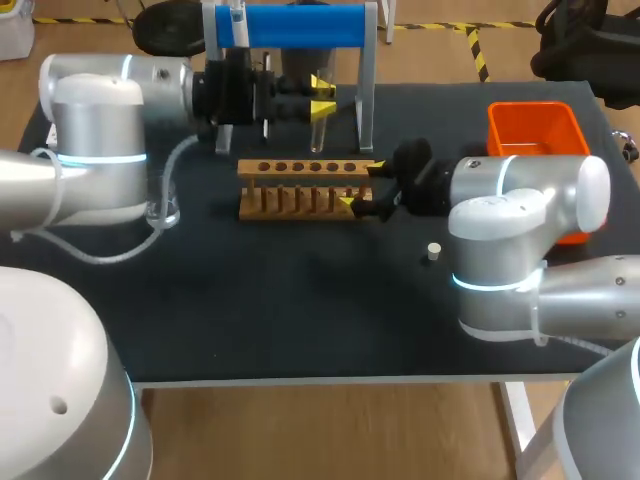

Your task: Invert the test tube, pick up the pipette, mount the tip to pipette, aspirate from beaker and dispense into the tube, eject the tip, return the pipette, and cap with the stopper.

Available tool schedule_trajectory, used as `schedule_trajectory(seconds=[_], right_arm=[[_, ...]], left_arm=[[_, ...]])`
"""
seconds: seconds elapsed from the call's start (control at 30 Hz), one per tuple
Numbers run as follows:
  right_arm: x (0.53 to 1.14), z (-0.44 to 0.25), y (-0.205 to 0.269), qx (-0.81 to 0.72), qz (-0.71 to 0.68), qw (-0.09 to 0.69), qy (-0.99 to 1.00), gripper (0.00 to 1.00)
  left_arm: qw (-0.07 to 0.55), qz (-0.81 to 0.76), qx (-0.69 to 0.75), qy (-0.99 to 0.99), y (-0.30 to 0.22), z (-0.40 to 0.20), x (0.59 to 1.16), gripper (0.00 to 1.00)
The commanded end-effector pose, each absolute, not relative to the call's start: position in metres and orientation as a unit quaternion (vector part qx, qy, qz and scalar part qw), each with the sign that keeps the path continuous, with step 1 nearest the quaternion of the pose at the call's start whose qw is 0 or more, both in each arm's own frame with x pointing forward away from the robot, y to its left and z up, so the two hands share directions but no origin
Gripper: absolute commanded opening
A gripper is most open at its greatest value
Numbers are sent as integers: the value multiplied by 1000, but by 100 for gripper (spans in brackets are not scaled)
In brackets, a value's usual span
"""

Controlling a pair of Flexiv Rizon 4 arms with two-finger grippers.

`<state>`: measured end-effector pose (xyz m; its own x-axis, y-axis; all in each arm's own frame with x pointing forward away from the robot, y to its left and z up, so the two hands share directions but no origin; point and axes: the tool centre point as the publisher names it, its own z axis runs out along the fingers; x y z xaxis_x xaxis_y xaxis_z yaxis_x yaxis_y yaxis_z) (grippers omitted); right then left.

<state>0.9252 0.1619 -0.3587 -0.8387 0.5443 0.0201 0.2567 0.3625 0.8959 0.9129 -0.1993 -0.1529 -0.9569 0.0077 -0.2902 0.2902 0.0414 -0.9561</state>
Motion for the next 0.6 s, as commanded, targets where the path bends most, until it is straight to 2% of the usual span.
schedule_trajectory(seconds=[0.03,0.33,0.6], right_arm=[[925,-359,162,246,509,142,813,100],[925,-359,162,246,509,142,813,100],[925,-359,162,246,509,142,813,100]], left_arm=[[75,-674,27,734,-203,-155,923,0],[102,-695,-2,712,-203,-161,933,0],[99,-697,-2,710,-205,-171,942,0]])
